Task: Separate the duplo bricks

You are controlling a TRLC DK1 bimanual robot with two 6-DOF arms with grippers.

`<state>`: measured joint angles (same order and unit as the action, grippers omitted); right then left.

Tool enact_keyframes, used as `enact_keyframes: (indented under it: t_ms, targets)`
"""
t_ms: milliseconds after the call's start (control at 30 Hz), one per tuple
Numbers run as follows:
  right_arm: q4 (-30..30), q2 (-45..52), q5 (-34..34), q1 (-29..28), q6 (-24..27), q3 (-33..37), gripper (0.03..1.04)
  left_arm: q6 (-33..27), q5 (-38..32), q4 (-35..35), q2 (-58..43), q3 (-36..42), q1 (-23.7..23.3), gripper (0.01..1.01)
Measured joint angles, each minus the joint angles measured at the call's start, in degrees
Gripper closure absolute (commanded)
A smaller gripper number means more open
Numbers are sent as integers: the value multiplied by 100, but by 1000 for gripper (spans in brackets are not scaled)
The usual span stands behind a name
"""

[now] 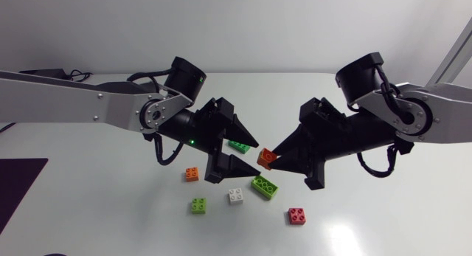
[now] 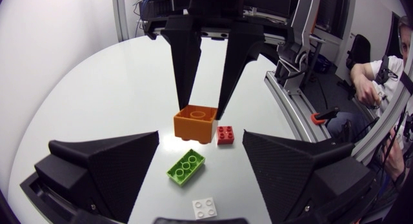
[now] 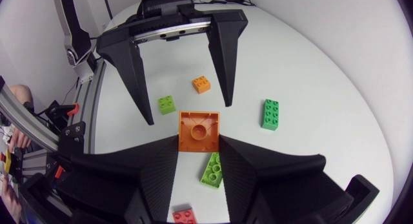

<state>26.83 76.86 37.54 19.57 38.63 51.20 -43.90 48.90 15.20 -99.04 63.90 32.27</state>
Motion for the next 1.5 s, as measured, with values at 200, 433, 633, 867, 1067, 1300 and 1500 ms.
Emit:
enact_keyframes:
  t_ms: [200,433,633,867,1067,1300,1500]
  targets:
    - [9,0,68,17,2,0,784,-72,87,293,-133,153,0,252]
    - [4,0,188,42,2,-48,784,-153,398,485,-212,317,-2,270]
    - [9,-46,326,66,0,-98,784,-205,680,721,-297,439,-28,385]
    - [9,-238,433,70,0,-122,784,-481,752,1049,-358,470,-39,384]
    - [26,-258,452,70,0,-173,784,-542,791,1137,-372,503,-46,430]
    - [24,-304,474,118,-4,-208,784,-581,820,1163,-372,551,-46,441]
    - [20,-321,525,149,-20,-299,785,-584,844,1209,-374,588,-44,605]
